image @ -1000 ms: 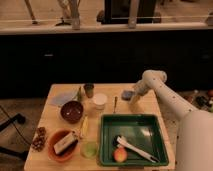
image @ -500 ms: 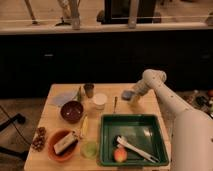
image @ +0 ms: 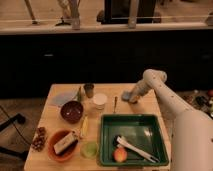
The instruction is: Wipe purple bowl with sponge
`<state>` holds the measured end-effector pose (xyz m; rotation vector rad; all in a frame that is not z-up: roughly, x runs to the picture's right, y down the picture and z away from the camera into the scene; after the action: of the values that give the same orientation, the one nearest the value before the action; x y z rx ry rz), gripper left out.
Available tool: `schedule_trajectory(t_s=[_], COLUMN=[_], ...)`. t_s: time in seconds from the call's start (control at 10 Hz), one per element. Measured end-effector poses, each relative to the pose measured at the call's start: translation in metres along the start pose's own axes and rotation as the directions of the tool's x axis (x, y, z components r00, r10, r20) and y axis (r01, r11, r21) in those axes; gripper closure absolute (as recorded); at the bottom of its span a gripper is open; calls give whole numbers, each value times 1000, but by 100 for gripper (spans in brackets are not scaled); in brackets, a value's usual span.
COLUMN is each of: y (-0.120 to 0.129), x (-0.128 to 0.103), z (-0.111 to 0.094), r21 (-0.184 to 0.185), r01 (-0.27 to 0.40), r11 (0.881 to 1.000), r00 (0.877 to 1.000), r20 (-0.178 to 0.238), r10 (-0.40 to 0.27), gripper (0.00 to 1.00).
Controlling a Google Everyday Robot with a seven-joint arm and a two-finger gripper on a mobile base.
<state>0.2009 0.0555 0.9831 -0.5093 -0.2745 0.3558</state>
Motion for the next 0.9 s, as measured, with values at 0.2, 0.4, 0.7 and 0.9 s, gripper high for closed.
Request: schedule_trajectory(t_s=[0.2, 0.4, 0.7, 0.9], y=[1, 1, 0, 1], x=[1, 2, 2, 1], z=[-2, -7, -20, -27], r21=[2, 10, 30, 43], r01=[2, 3, 5, 8], r11=[1000, 1000, 1000, 999], r00=[1000, 1000, 999, 998], r20=[8, 21, 45, 55], r10=[-2, -3, -7, -10], gripper=[100, 100, 100, 100])
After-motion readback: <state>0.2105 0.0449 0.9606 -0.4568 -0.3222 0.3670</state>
